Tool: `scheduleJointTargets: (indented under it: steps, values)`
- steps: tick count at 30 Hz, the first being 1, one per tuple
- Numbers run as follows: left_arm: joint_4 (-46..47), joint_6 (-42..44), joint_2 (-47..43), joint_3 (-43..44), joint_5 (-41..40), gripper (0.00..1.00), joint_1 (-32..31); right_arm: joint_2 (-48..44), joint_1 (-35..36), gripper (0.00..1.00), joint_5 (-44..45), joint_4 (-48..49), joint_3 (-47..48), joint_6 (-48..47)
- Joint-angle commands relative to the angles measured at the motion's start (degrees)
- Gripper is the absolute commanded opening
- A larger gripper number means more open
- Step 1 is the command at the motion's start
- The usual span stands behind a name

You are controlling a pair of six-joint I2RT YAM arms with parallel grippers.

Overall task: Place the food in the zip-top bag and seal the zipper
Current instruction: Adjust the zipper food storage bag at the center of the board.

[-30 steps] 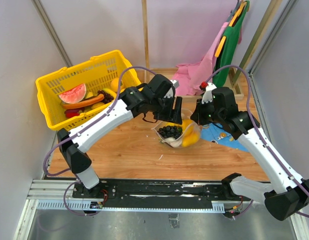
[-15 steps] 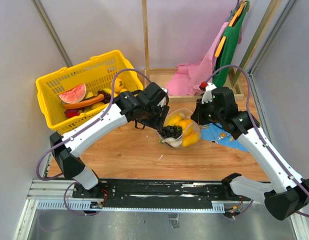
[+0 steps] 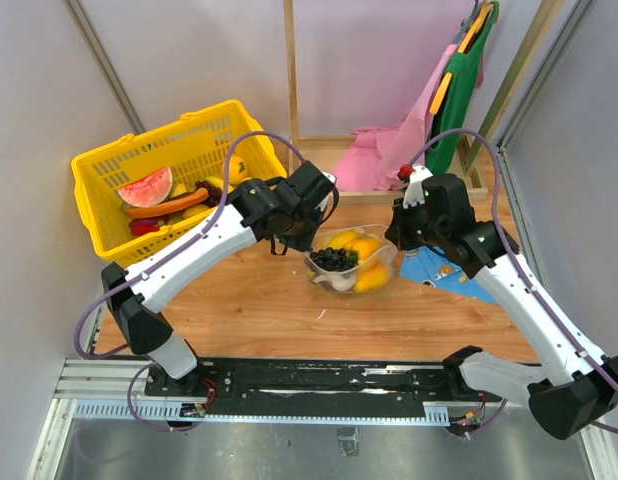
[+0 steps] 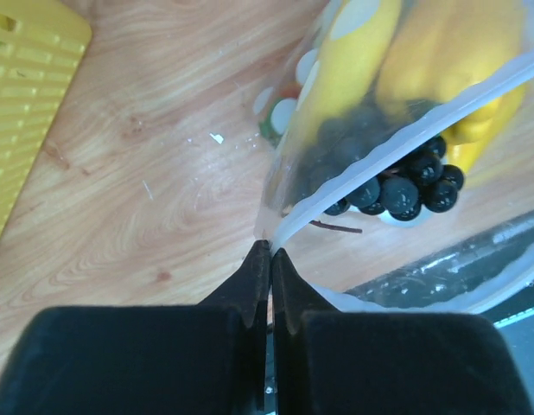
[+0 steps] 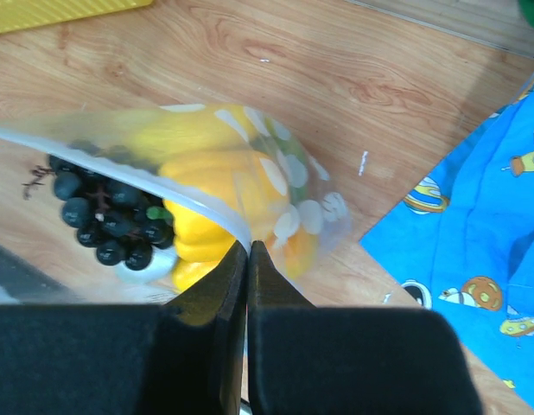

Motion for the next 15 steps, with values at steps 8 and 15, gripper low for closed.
scheduleJointTargets:
  steps: [8,15]
  values:
    - [-3.08,3.65,-8.56,-0.14,-1.0,0.0,-0.06,3.42,-1.67,0.01,1.65,-0.56,2.5,-8.21]
    - [0.13,5.09,-11.03,-7.38,-3.91,0.27,0.03,7.32,-1.68,0.01,-2.04,1.13,2.78,-7.78]
